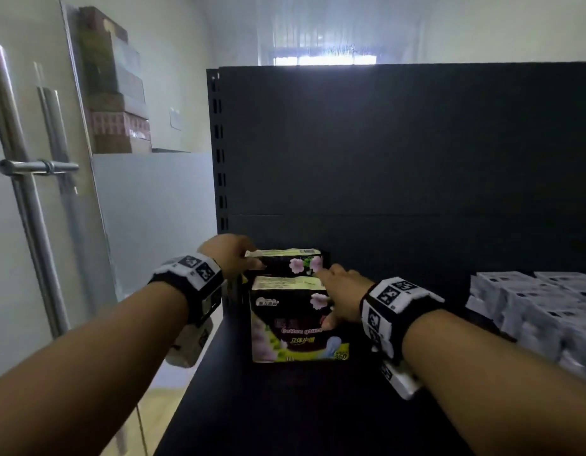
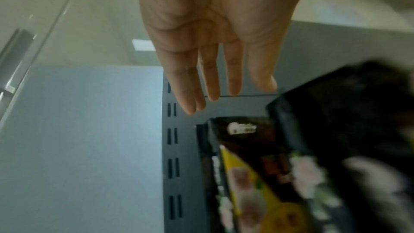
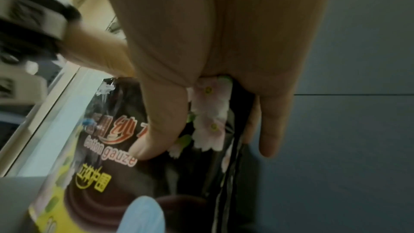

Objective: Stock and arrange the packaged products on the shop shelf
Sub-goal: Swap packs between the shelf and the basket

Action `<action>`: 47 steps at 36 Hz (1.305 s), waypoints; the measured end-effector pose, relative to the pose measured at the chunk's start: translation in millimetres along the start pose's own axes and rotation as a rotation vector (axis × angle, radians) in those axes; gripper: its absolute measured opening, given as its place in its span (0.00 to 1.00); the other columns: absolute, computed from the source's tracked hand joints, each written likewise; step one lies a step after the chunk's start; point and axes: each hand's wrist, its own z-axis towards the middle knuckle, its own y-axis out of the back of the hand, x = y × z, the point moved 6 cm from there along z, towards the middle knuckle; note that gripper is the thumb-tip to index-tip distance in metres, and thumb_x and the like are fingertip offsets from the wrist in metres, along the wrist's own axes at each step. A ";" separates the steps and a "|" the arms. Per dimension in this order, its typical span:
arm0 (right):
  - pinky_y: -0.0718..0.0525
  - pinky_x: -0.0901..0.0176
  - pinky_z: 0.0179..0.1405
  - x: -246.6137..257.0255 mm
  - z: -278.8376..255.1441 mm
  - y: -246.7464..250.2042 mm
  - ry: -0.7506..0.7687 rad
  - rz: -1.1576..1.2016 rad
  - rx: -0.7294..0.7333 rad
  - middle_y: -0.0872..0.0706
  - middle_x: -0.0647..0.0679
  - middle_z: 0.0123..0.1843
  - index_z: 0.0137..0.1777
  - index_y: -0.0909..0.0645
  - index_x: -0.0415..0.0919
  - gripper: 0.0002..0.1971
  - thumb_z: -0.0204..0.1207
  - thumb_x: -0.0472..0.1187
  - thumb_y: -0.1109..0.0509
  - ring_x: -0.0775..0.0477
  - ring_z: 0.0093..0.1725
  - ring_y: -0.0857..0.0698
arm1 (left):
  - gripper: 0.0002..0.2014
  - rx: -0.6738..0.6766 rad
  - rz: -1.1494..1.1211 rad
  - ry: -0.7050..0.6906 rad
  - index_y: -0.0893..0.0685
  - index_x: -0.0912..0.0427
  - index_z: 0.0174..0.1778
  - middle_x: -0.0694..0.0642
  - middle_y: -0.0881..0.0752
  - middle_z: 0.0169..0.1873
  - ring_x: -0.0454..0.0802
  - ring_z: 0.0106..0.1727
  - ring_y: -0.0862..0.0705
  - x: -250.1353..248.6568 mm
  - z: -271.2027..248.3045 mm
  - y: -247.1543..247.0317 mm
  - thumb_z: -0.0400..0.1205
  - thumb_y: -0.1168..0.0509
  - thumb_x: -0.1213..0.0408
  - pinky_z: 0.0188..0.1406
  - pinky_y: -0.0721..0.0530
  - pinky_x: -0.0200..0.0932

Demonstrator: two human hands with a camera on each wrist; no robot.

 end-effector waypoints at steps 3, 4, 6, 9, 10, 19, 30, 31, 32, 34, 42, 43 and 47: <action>0.26 0.40 0.70 -1.9 2.4 -0.6 -0.002 0.018 0.002 0.35 0.38 0.76 0.85 0.62 0.42 0.60 0.67 0.49 0.19 0.30 0.74 0.32 | 0.22 0.071 0.113 0.004 0.21 0.50 0.62 0.56 0.18 0.57 0.56 0.56 0.19 6.8 20.7 -14.1 0.76 0.33 0.43 0.51 0.20 0.47; 0.26 0.40 0.70 -2.1 3.0 -1.2 0.001 0.025 0.006 0.35 0.38 0.76 0.85 0.63 0.42 0.61 0.67 0.49 0.19 0.30 0.74 0.32 | 0.24 0.089 0.114 0.008 0.23 0.49 0.65 0.57 0.20 0.60 0.57 0.59 0.19 8.2 26.7 -20.0 0.76 0.32 0.44 0.55 0.20 0.49; 0.26 0.40 0.70 -3.5 3.8 -2.7 0.002 0.036 0.006 0.35 0.38 0.75 0.85 0.66 0.42 0.62 0.67 0.49 0.18 0.30 0.73 0.31 | 0.27 0.128 0.126 -0.011 0.28 0.49 0.73 0.60 0.24 0.66 0.60 0.66 0.22 8.8 38.8 -33.2 0.79 0.33 0.48 0.62 0.23 0.50; 0.25 0.42 0.67 -4.8 4.0 -4.0 0.005 0.040 0.001 0.33 0.38 0.74 0.85 0.59 0.41 0.59 0.66 0.48 0.18 0.31 0.72 0.30 | 0.27 0.154 0.143 -0.059 0.33 0.49 0.78 0.60 0.26 0.72 0.59 0.70 0.25 4.5 52.4 -50.1 0.83 0.37 0.52 0.66 0.26 0.45; 0.24 0.43 0.66 -4.9 3.9 -4.5 0.007 0.038 -0.002 0.33 0.38 0.73 0.85 0.55 0.41 0.57 0.66 0.48 0.18 0.32 0.71 0.30 | 0.27 0.151 0.159 -0.066 0.33 0.49 0.79 0.58 0.26 0.73 0.58 0.71 0.24 3.6 56.1 -52.6 0.83 0.37 0.53 0.66 0.26 0.45; 0.24 0.42 0.65 -8.4 8.0 -9.9 -0.009 0.061 -0.019 0.32 0.40 0.71 0.84 0.51 0.46 0.55 0.64 0.49 0.17 0.33 0.70 0.30 | 0.30 0.089 0.188 -0.084 0.30 0.44 0.76 0.51 0.20 0.70 0.54 0.68 0.21 3.2 71.7 -56.5 0.77 0.30 0.50 0.62 0.23 0.42; 0.24 0.40 0.66 -6.0 8.3 -6.7 -0.041 0.071 0.014 0.33 0.41 0.73 0.83 0.47 0.46 0.51 0.66 0.49 0.18 0.33 0.72 0.30 | 0.35 -0.049 -0.111 -0.046 0.40 0.42 0.81 0.56 0.35 0.80 0.56 0.79 0.33 21.5 33.7 -26.8 0.79 0.34 0.47 0.73 0.30 0.51; 0.24 0.40 0.67 -5.6 8.8 -6.5 -0.047 0.070 0.008 0.33 0.41 0.73 0.83 0.48 0.46 0.52 0.66 0.49 0.18 0.33 0.72 0.30 | 0.30 -0.124 -0.175 -0.058 0.32 0.44 0.77 0.54 0.27 0.75 0.55 0.74 0.27 22.6 26.2 -16.6 0.79 0.36 0.44 0.70 0.28 0.49; 0.24 0.41 0.67 -5.0 10.0 -6.2 -0.052 0.070 0.004 0.33 0.41 0.74 0.84 0.50 0.46 0.53 0.66 0.49 0.18 0.33 0.72 0.31 | 0.26 -0.150 -0.271 -0.070 0.24 0.45 0.71 0.52 0.20 0.68 0.53 0.68 0.21 22.3 17.6 -8.5 0.78 0.37 0.40 0.66 0.25 0.48; 0.24 0.42 0.67 -2.2 13.9 -6.5 -0.058 0.076 -0.005 0.34 0.40 0.75 0.85 0.53 0.45 0.56 0.66 0.49 0.18 0.32 0.73 0.31 | 0.26 -0.037 -0.521 -0.096 0.15 0.39 0.56 0.43 0.12 0.51 0.45 0.55 0.14 16.0 -1.2 -0.5 0.70 0.40 0.29 0.60 0.19 0.47; 0.27 0.44 0.69 13.0 29.8 -7.0 0.000 0.077 -0.027 0.49 0.41 0.86 0.85 0.54 0.56 0.59 0.62 0.49 0.16 0.30 0.78 0.34 | 0.30 0.242 -0.065 -0.184 0.22 0.45 0.70 0.45 0.20 0.64 0.46 0.64 0.22 -13.3 -36.1 -10.9 0.71 0.24 0.50 0.58 0.30 0.35; 0.27 0.45 0.69 13.4 30.5 -7.1 0.004 0.072 -0.032 0.49 0.42 0.86 0.85 0.55 0.56 0.59 0.62 0.49 0.16 0.30 0.78 0.33 | 0.28 0.214 -0.004 -0.187 0.21 0.46 0.70 0.47 0.19 0.64 0.48 0.64 0.22 -15.3 -36.4 -11.8 0.73 0.25 0.51 0.55 0.30 0.35; 0.28 0.44 0.69 12.8 28.2 -7.9 -0.015 0.082 -0.054 0.46 0.39 0.85 0.85 0.50 0.51 0.52 0.68 0.46 0.19 0.29 0.76 0.33 | 0.25 0.182 0.090 -0.180 0.20 0.48 0.69 0.50 0.17 0.63 0.50 0.63 0.20 -23.1 -36.5 -12.5 0.74 0.27 0.52 0.54 0.27 0.37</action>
